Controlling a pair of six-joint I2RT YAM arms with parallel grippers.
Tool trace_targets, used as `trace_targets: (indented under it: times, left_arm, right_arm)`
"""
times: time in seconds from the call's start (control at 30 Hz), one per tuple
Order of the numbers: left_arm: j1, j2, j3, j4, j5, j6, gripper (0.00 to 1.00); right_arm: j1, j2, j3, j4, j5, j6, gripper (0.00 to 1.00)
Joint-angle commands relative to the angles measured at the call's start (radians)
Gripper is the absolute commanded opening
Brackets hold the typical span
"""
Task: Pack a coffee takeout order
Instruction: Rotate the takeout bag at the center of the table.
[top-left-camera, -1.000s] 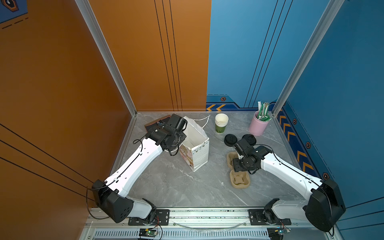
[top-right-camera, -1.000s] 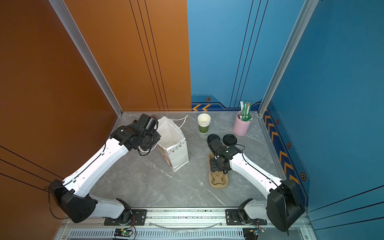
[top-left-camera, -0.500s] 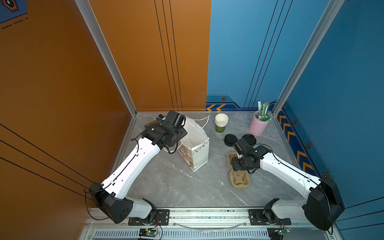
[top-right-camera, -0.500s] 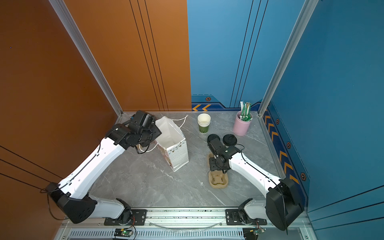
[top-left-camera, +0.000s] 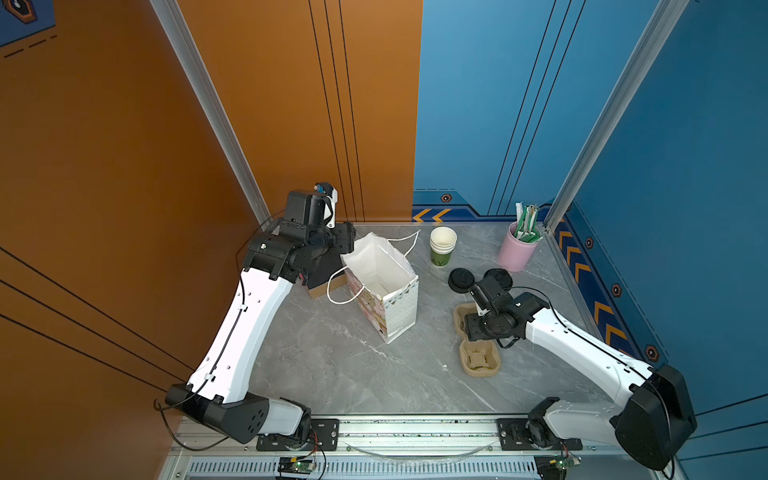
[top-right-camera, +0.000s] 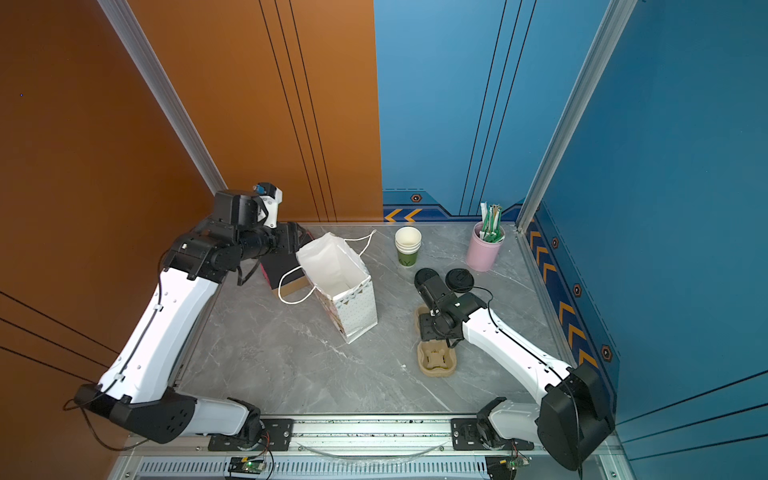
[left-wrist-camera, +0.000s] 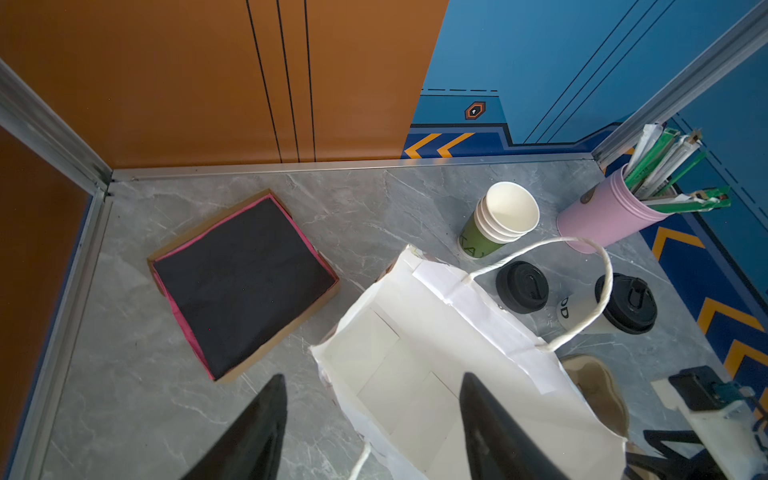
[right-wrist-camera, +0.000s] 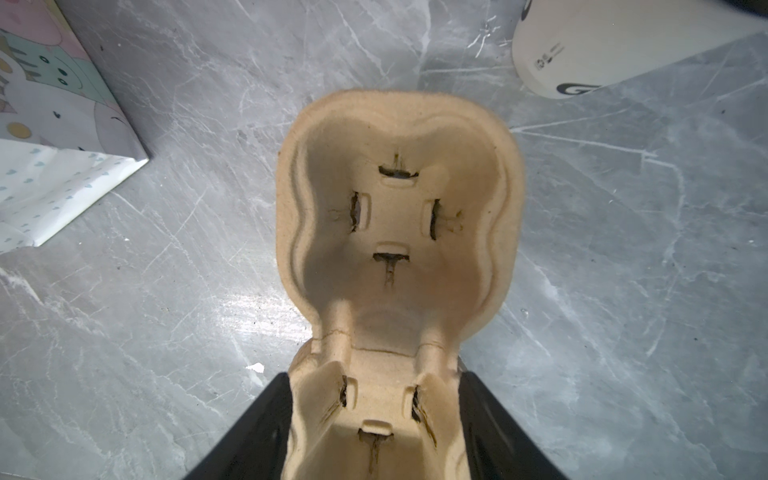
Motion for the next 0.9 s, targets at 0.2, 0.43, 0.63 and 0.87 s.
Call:
trace_targets:
  times: [0.2,0.43,0.63,0.87]
  left_arm:
    - [0.053,0.236,0.186,-0.135,0.254,0.378,0.54]
    - [0.063,0.375,0.322,-0.224,0.206,0.423,0.51]
    - [0.055,0.449,0.384,-0.287,0.169,0.449,0.48]
    - [0.041,0.472,0.367,-0.295,0.116,0.455,0.40]
  right_arm:
    - [0.009,-0.011,0.042,-0.029,0.019,-0.013,0.66]
    - [0.007,0.005,0.065,-0.029,0.032,-0.024,0.66]
    - [0.008,0.027,0.078,-0.029,0.025,-0.030,0.67]
    - [0.009,0.028,0.086,-0.028,0.024,-0.029,0.67]
